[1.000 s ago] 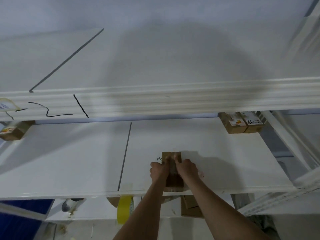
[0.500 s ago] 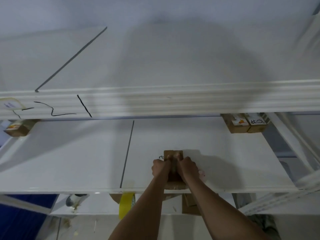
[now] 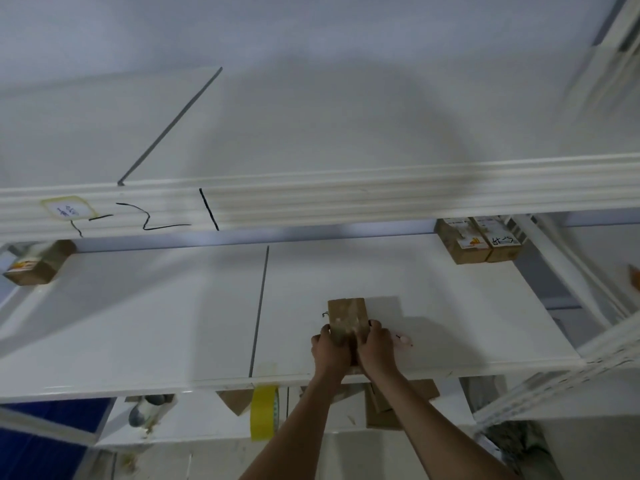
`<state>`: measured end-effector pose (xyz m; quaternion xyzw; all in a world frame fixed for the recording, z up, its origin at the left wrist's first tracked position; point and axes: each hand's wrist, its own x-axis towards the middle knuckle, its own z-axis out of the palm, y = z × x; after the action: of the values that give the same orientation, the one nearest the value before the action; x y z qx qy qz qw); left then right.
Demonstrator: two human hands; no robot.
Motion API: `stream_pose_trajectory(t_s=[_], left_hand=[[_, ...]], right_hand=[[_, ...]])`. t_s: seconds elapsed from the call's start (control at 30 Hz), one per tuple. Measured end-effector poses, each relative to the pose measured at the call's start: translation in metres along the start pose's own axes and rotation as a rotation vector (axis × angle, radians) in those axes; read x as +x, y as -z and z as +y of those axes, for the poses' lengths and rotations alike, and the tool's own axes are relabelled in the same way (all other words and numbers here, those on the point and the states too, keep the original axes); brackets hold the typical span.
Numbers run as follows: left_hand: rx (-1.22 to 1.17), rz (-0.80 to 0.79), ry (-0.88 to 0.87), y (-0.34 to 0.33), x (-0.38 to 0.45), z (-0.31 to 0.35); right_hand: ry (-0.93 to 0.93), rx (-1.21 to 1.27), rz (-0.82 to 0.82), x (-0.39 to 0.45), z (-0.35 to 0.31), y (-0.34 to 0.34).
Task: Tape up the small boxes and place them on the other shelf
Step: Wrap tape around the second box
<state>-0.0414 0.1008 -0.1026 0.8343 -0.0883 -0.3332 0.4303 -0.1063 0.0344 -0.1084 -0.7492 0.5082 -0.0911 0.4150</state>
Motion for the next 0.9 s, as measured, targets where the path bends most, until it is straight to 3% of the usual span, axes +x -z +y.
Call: stream_pose_trajectory(t_s=[0.47,0.7,0.9], left_hand=[[-0.027,0.087,-0.004,-0.017,0.015,-0.021],[-0.2,-0.134,-0.151,-0.002,-0.01,-0.035],[-0.202,-0.099,-0.189,0.003,-0.02,-0.027]], right_hand=[[0.004,0.229,0.055,-0.017,-0.004,0.005],[-0.013,0.24,-0.003,-0.033,0.015,0.003],[-0.024,0.282,0.008,-0.038,0.015,0.005]])
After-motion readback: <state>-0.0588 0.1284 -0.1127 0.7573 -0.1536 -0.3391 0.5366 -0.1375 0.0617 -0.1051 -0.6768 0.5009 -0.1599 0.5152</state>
